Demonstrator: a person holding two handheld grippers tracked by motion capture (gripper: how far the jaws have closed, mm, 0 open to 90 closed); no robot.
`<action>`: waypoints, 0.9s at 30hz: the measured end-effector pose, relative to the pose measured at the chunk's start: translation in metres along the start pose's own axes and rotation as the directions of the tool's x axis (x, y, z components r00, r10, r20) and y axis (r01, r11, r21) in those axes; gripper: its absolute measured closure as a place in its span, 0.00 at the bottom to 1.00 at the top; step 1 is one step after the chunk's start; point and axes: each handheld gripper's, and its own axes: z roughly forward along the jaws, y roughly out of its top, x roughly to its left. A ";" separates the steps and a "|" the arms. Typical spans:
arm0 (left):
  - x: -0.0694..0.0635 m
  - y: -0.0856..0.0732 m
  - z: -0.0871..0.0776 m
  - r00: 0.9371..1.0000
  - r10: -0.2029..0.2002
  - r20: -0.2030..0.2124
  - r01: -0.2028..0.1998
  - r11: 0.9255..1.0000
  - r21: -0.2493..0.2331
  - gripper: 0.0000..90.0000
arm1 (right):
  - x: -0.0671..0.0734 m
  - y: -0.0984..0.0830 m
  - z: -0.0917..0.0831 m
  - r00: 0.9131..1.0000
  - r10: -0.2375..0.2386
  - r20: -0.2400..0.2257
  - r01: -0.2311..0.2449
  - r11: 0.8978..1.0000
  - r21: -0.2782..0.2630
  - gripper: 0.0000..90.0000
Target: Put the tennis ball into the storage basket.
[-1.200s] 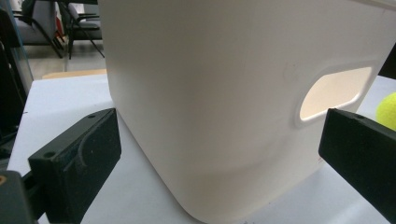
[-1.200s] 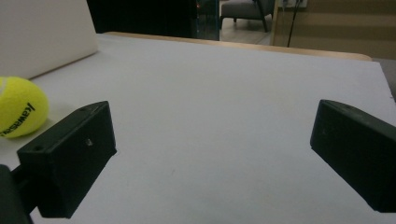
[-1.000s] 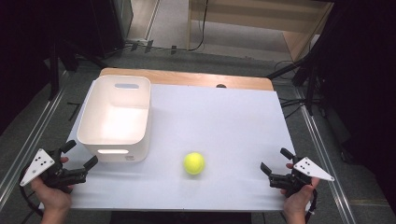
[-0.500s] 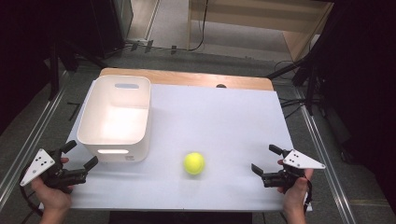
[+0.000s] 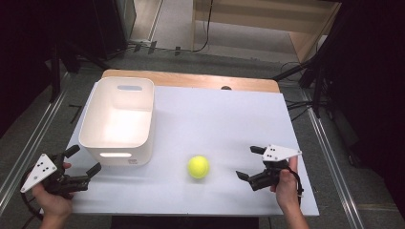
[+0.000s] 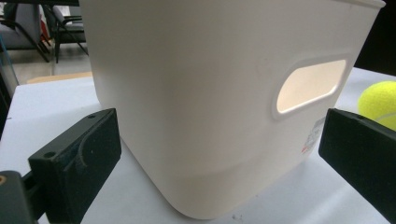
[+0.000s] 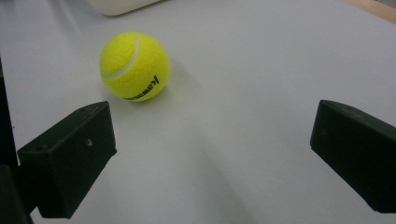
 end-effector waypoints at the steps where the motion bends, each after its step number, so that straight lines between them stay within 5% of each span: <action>1: 0.000 0.000 0.000 1.000 -0.001 -0.001 0.001 1.000 -0.003 0.00 | 0.000 0.002 0.002 1.000 -0.005 -0.010 0.005 1.000 0.004 0.00; 20: -0.007 0.001 -0.002 1.000 0.017 0.002 -0.017 1.000 0.008 0.00 | 0.010 0.049 0.036 0.989 -0.100 -0.112 0.116 0.983 0.146 0.00; 27: -0.007 0.000 -0.002 1.000 0.018 0.009 -0.018 1.000 0.007 0.00 | 0.014 0.063 0.048 0.981 -0.129 -0.144 0.157 0.966 0.205 0.00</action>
